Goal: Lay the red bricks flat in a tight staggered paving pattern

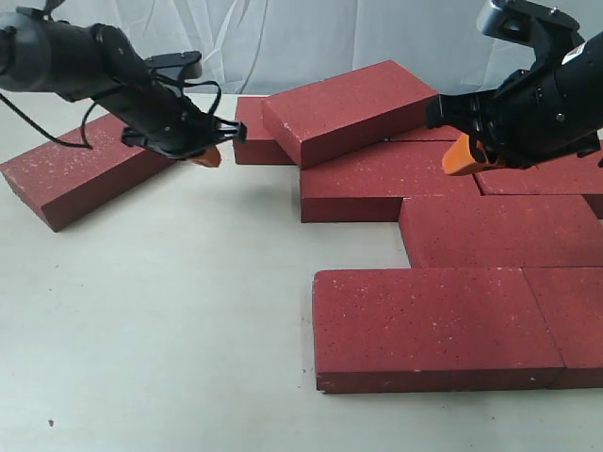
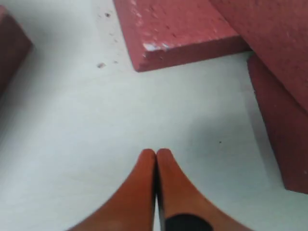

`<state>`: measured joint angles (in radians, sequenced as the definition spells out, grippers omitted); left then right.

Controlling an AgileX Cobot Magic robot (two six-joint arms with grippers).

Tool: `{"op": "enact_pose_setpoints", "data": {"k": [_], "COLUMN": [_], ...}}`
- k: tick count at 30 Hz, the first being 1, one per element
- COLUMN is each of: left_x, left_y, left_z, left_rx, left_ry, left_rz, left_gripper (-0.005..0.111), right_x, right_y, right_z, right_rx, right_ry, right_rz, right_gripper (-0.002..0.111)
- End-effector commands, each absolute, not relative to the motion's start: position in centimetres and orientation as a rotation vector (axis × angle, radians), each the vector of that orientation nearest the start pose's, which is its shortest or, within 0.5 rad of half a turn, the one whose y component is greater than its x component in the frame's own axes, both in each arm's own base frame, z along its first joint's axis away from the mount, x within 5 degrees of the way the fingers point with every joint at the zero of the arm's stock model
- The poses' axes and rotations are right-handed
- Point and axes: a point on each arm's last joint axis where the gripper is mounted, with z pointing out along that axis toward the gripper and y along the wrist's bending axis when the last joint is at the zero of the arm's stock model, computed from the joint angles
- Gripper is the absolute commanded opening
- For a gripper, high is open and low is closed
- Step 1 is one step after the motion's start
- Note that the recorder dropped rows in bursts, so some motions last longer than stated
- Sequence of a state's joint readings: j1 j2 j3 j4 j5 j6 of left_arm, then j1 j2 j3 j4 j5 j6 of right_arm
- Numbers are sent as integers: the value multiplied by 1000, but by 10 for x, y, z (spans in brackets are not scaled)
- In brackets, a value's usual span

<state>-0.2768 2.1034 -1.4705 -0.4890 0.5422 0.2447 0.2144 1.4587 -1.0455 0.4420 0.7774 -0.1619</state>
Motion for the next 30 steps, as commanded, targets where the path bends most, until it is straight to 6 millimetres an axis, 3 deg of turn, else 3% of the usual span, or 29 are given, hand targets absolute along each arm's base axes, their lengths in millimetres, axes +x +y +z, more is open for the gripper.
{"op": "enact_pose_setpoints", "data": {"k": [1, 9, 13, 19, 30], "left_x": [432, 443, 450, 458, 462], "left_y": [-114, -66, -53, -48, -46], "left_z": [179, 182, 185, 188, 151], "left_rx": [178, 143, 128, 152, 229], "left_ry": [2577, 2540, 2468, 2368, 2440], "left_rz": [-418, -242, -97, -8, 50], "left_gripper": [0, 0, 0, 0, 0], "right_x": [283, 283, 283, 283, 283], "right_y": [89, 88, 88, 88, 88], "right_z": [274, 274, 274, 274, 274], "right_rx": [-179, -181, -181, -181, -181], "right_ry": [2631, 2631, 2631, 2631, 2631], "right_rz": [524, 521, 521, 521, 521], "right_gripper": [-1, -1, -1, -1, -1]}}
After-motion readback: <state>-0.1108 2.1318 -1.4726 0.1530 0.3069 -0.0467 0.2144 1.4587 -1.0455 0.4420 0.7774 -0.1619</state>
